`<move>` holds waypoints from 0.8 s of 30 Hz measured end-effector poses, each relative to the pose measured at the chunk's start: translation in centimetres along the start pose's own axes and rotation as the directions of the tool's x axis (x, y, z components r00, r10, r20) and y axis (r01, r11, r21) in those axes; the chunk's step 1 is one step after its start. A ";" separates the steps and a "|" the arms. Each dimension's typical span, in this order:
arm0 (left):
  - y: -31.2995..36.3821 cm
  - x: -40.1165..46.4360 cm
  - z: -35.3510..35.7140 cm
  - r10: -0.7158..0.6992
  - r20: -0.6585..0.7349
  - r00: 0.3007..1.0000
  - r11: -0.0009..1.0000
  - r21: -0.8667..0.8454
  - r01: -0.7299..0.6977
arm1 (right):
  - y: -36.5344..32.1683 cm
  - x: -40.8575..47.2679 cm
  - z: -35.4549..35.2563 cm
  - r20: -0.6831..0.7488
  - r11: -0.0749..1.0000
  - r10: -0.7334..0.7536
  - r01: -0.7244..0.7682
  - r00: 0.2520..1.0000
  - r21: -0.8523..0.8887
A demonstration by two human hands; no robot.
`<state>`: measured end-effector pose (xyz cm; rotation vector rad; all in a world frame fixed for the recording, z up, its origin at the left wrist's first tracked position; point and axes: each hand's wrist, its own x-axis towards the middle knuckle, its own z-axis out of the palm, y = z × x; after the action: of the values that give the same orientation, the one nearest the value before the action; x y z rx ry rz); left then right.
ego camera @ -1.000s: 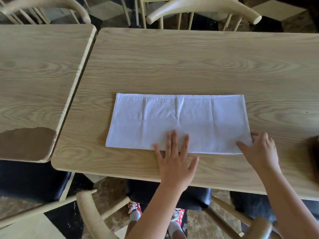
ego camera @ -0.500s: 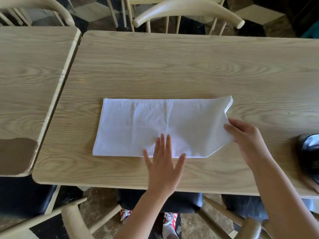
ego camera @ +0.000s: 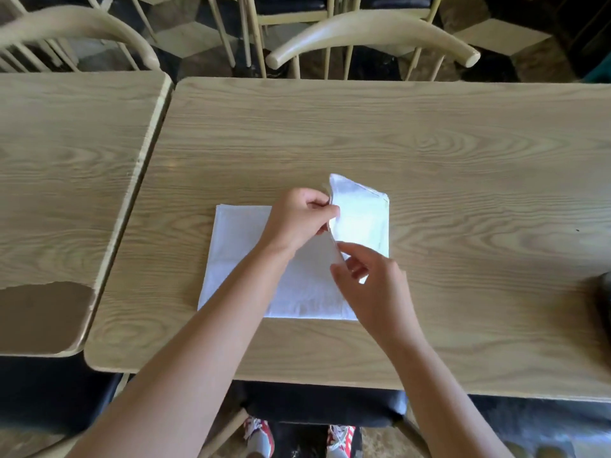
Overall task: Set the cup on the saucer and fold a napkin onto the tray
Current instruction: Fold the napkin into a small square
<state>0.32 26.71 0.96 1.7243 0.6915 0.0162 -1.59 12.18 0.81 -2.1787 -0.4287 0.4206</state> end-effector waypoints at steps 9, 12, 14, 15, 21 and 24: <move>-3.9 1.1 -9.3 -0.031 -0.093 0.995 0.998 0.058 0.036 | -5.6 -0.5 7.9 0.057 0.983 -0.141 0.146 0.988 -0.113; -6.2 0.7 -11.1 -0.052 -0.080 0.995 0.989 0.132 0.062 | -6.5 -0.9 10.6 0.091 0.977 -0.120 0.133 0.989 -0.166; -7.5 0.6 -12.2 -0.033 -0.082 0.996 0.985 0.169 0.046 | -7.0 -1.1 12.1 0.087 0.963 -0.134 0.150 0.987 -0.224; -8.0 0.6 -12.7 -0.022 -0.096 0.995 0.983 0.180 0.039 | -7.1 -1.2 12.8 0.081 0.957 -0.137 0.153 0.987 -0.245; -10.7 0.9 -14.6 0.055 -0.191 0.980 0.932 0.361 0.018 | -7.3 -1.2 16.0 0.126 0.935 -0.155 0.187 0.980 -0.301; -12.0 0.8 -14.6 0.064 -0.220 0.973 0.892 0.449 0.043 | -6.6 -1.1 15.6 0.100 0.939 -0.201 0.221 0.974 -0.263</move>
<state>-9.60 41.28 -5.89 2.1990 0.9095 0.0677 -10.43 26.16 -2.78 -2.3539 -0.7941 0.3369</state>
